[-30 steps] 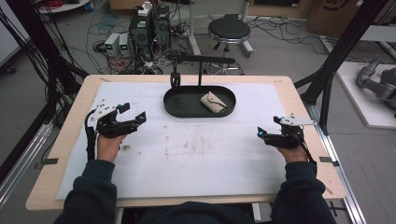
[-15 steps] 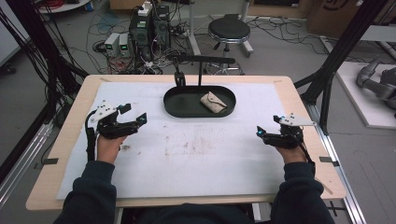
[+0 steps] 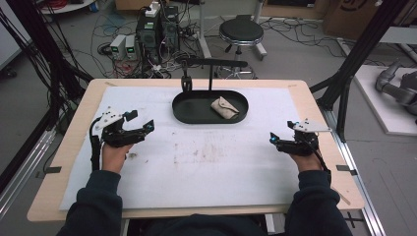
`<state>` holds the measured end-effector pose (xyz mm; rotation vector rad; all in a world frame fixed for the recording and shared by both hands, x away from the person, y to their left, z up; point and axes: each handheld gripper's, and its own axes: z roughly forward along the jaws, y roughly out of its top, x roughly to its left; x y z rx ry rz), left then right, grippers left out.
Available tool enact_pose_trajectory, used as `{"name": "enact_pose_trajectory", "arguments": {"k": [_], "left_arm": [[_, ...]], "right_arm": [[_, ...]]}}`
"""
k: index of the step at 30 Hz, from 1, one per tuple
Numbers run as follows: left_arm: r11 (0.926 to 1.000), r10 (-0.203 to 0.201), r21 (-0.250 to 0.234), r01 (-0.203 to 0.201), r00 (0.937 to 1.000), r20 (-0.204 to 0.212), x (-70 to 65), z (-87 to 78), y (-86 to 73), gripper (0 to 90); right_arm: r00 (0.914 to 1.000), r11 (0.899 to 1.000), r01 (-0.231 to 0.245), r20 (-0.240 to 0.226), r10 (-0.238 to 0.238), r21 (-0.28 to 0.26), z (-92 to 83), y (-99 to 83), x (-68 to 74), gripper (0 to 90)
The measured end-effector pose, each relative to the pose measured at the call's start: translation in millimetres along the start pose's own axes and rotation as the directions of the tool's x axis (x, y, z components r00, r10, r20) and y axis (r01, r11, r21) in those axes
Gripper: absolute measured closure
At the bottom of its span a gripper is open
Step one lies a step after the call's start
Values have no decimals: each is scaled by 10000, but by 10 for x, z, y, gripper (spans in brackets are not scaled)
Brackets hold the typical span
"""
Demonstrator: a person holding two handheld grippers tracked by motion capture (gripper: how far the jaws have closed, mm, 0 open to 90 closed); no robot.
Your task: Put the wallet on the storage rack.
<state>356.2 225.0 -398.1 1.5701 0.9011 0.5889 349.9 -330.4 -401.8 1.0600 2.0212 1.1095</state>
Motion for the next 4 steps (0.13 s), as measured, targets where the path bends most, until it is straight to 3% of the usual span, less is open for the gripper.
{"name": "enact_pose_trajectory", "arguments": {"k": [4], "left_arm": [[10000, -15, 6, 15, 10000, -24, 3, 4, -4, 193]], "right_arm": [[10000, 10000, 22, -9, -22, 9, 4, 1, -2, 197]]}}
